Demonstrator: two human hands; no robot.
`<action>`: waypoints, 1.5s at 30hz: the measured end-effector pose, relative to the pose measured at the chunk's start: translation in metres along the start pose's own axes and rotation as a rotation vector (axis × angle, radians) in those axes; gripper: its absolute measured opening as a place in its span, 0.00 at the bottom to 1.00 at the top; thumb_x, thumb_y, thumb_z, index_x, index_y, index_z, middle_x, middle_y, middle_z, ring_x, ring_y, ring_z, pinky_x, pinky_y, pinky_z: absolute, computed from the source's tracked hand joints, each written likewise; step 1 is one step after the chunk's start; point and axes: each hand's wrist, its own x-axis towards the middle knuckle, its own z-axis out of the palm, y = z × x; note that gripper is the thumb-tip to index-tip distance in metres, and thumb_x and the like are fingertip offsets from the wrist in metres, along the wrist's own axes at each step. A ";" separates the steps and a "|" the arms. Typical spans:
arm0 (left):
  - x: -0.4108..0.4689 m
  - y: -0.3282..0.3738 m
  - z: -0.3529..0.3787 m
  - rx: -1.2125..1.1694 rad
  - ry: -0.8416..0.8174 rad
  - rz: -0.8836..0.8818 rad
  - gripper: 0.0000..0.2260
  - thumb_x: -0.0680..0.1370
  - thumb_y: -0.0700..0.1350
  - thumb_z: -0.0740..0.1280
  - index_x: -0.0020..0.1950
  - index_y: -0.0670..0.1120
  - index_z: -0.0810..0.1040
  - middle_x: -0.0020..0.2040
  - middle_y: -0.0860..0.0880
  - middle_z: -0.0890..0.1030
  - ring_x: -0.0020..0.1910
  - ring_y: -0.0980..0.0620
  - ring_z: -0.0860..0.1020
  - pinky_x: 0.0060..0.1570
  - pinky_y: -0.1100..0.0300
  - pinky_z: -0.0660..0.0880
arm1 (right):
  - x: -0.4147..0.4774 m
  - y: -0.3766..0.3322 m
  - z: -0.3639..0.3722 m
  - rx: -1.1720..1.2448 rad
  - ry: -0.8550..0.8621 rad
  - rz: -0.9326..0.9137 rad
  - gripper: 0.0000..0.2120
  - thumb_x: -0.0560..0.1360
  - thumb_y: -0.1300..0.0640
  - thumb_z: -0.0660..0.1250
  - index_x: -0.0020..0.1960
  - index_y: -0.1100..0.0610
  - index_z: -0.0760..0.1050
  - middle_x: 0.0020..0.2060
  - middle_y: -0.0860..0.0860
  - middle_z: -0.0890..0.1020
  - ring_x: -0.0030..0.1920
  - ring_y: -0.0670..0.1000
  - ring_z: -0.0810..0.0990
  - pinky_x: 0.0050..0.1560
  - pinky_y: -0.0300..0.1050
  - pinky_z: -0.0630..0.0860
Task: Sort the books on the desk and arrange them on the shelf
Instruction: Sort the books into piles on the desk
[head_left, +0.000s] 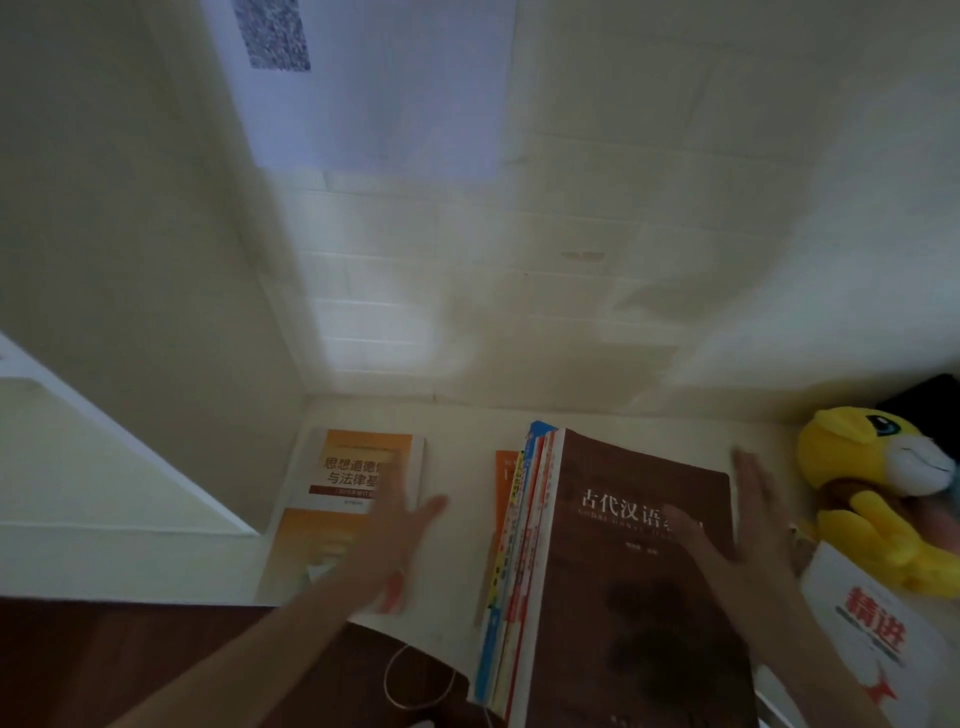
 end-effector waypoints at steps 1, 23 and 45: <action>0.019 -0.027 -0.018 0.059 0.073 0.007 0.41 0.72 0.55 0.71 0.77 0.52 0.50 0.74 0.43 0.63 0.71 0.42 0.66 0.69 0.40 0.64 | 0.001 -0.019 0.010 0.085 -0.085 -0.060 0.44 0.72 0.38 0.69 0.78 0.46 0.47 0.78 0.44 0.50 0.77 0.45 0.49 0.73 0.46 0.50; 0.039 -0.122 -0.082 0.010 0.165 -0.230 0.15 0.74 0.41 0.71 0.60 0.41 0.76 0.53 0.44 0.80 0.49 0.46 0.77 0.50 0.50 0.75 | -0.010 -0.092 0.268 0.487 -0.810 0.786 0.52 0.75 0.59 0.70 0.77 0.54 0.29 0.72 0.59 0.64 0.71 0.58 0.66 0.66 0.47 0.69; -0.053 0.095 -0.061 -0.508 -0.181 0.126 0.20 0.70 0.45 0.71 0.60 0.50 0.73 0.52 0.49 0.84 0.49 0.48 0.83 0.44 0.52 0.82 | 0.011 -0.082 0.013 0.762 -0.551 0.153 0.20 0.73 0.58 0.69 0.64 0.50 0.73 0.55 0.49 0.84 0.52 0.54 0.84 0.52 0.52 0.81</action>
